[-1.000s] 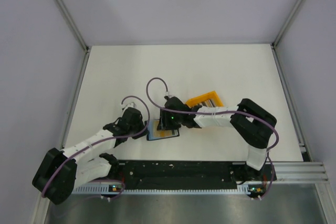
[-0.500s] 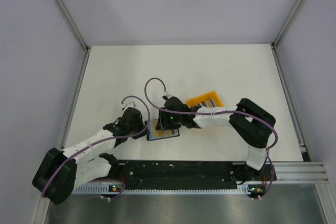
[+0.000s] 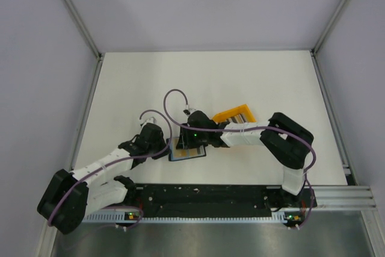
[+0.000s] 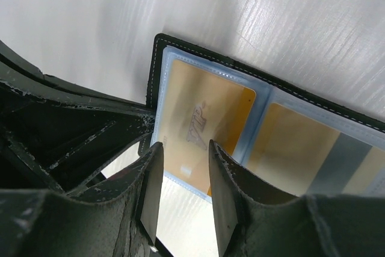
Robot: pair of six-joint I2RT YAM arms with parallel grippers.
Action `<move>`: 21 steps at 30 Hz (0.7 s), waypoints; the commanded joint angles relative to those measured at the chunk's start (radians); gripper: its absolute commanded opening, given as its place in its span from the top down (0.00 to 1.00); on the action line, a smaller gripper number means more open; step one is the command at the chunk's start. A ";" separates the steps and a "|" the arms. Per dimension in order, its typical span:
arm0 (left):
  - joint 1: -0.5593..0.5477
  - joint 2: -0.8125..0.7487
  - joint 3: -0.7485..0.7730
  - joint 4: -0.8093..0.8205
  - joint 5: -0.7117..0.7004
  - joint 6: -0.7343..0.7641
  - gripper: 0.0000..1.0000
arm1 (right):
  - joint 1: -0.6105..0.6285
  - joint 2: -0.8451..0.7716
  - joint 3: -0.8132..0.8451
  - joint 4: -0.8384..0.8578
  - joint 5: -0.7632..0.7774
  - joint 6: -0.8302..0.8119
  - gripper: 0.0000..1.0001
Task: Put the credit cards into the card holder
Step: Insert the credit card into the card holder.
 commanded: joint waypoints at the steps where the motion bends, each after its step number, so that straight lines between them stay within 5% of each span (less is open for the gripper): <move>1: 0.001 0.010 0.000 -0.018 -0.008 0.021 1.00 | 0.015 -0.043 0.011 0.016 0.057 -0.015 0.64; 9: 0.001 0.010 0.003 -0.018 -0.006 0.022 1.00 | 0.015 -0.072 -0.012 -0.050 0.146 0.002 0.61; 21: 0.001 0.011 0.000 -0.012 0.000 0.019 1.00 | 0.017 -0.002 0.019 -0.005 0.028 0.016 0.62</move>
